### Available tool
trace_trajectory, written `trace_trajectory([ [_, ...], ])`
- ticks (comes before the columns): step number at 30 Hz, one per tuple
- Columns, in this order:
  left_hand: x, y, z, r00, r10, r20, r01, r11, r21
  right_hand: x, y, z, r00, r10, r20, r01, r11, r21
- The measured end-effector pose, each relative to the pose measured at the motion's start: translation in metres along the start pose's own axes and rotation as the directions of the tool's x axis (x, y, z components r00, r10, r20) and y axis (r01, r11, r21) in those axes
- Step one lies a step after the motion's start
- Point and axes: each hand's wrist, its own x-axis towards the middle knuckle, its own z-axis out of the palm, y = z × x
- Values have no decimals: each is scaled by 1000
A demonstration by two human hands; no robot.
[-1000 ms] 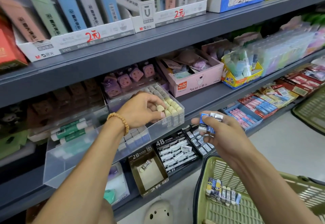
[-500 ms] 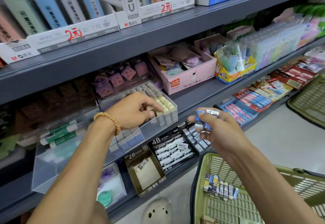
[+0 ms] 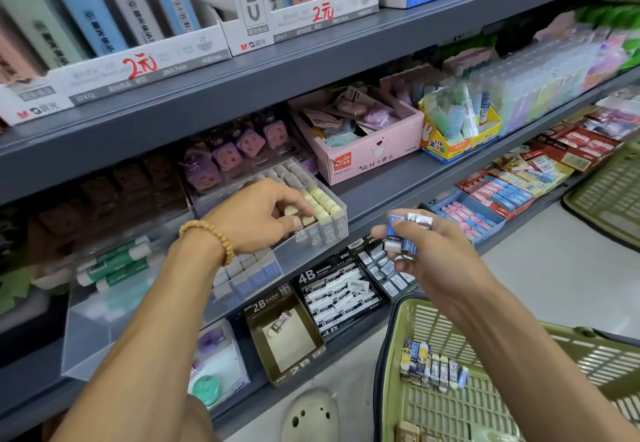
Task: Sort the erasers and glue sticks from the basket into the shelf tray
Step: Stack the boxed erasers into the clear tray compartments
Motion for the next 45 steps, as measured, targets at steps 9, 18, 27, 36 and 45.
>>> trace_trajectory([
  [9,3,0,3,999,-37,9,38,998,-59,0,0,-1,1000,-1,-6,0,1000,-13],
  [18,-1,-1,-4,997,-45,-55,36,986,-163,0,1,-5,1000,6,-12,-6,1000,1],
  [27,4,-2,-3,985,-125,-118,62,899,-434,1,3,-8,1000,14,-25,-13,1000,16],
  [36,14,-3,6,980,-194,-49,150,874,-463,1,1,-8,1000,-3,-13,4,1000,22],
  [45,10,5,8,990,-78,-120,53,979,-199,3,3,-6,1000,1,-9,-1,1000,28],
])
